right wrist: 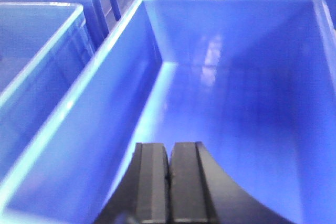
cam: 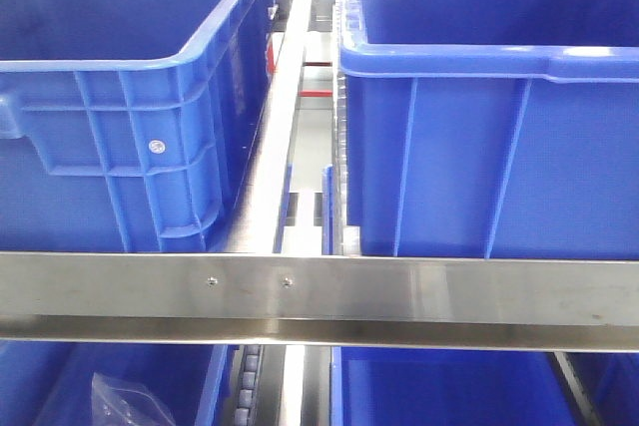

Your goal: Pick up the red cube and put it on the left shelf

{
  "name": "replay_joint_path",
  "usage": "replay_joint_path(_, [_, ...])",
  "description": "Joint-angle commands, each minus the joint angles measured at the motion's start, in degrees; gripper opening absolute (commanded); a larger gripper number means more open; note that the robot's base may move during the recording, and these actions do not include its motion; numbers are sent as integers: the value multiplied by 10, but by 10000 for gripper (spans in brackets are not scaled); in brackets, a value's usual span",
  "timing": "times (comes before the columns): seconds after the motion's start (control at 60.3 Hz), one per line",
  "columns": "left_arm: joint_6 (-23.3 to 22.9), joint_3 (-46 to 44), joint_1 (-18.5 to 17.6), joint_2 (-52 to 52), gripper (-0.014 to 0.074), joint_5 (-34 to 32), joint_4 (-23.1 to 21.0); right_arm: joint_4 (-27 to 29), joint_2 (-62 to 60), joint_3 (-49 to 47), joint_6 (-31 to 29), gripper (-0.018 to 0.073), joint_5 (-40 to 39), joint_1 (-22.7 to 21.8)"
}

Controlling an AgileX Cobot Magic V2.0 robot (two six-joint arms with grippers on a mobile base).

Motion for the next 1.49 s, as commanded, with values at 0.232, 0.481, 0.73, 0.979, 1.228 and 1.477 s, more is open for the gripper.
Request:
replay_joint_path(0.232, [0, 13, -2, -8, 102, -52, -4, -5, -127, 98, -5, 64, -70, -31])
replay_joint_path(0.481, [0, 13, -2, -8, 102, -52, -4, -5, -153, 126, -5, 64, -69, -34])
replay_joint_path(0.73, [0, 13, -2, -8, 102, -52, -4, -5, -153, 126, -5, 64, -64, -34])
replay_joint_path(0.979, [0, 13, -2, -8, 102, -52, -4, -15, -153, 126, -5, 64, -68, -35])
replay_joint_path(1.228, [0, 13, -2, -8, 102, -52, -4, -21, -231, 173, -5, 64, -62, -66])
replay_joint_path(1.477, [0, 13, -2, -8, 102, -52, -4, -21, -356, 306, -5, 64, -83, -105])
